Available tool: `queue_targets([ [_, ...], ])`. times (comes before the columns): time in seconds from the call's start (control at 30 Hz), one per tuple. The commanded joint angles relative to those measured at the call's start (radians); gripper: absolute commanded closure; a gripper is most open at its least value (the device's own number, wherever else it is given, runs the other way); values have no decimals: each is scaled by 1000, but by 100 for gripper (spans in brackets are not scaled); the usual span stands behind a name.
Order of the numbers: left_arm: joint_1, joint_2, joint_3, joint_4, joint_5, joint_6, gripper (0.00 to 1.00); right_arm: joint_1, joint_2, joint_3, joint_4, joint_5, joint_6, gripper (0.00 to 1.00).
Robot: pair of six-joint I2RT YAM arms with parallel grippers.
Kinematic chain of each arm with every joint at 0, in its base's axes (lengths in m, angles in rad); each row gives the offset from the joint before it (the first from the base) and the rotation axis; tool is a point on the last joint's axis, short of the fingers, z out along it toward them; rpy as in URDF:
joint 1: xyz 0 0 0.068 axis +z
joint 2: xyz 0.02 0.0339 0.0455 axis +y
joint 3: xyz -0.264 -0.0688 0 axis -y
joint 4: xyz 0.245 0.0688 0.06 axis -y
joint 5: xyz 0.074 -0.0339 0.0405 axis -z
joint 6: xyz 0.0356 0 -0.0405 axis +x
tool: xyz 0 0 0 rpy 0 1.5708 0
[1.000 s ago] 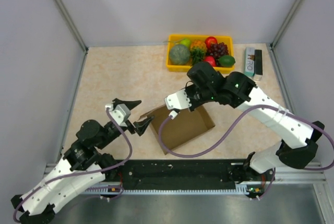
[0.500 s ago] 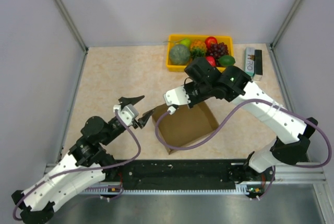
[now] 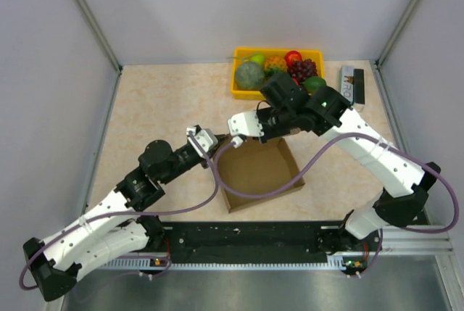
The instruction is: Fold the paper box
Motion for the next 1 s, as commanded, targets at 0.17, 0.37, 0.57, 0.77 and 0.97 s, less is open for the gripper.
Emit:
queue_targets([
  [0.17, 4, 53, 52, 79, -46, -3, 100, -303, -174, -183, 542, -280, 516, 8],
  [0.37, 36, 19, 8, 118, 29, -32, 100, -500, -588, -782, 1138, -171, 776, 1],
  [0.57, 192, 11, -22, 157, 214, -96, 100, -849, -629, -1036, 1433, -591, 931, 5],
  [0.77, 265, 42, 12, 99, 429, -84, 100, -1060, -304, -1003, 1708, -1123, 1018, 19],
  [0.97, 285, 36, 20, 71, 500, -47, 100, -1061, -122, -897, 1770, -1346, 1082, 19],
])
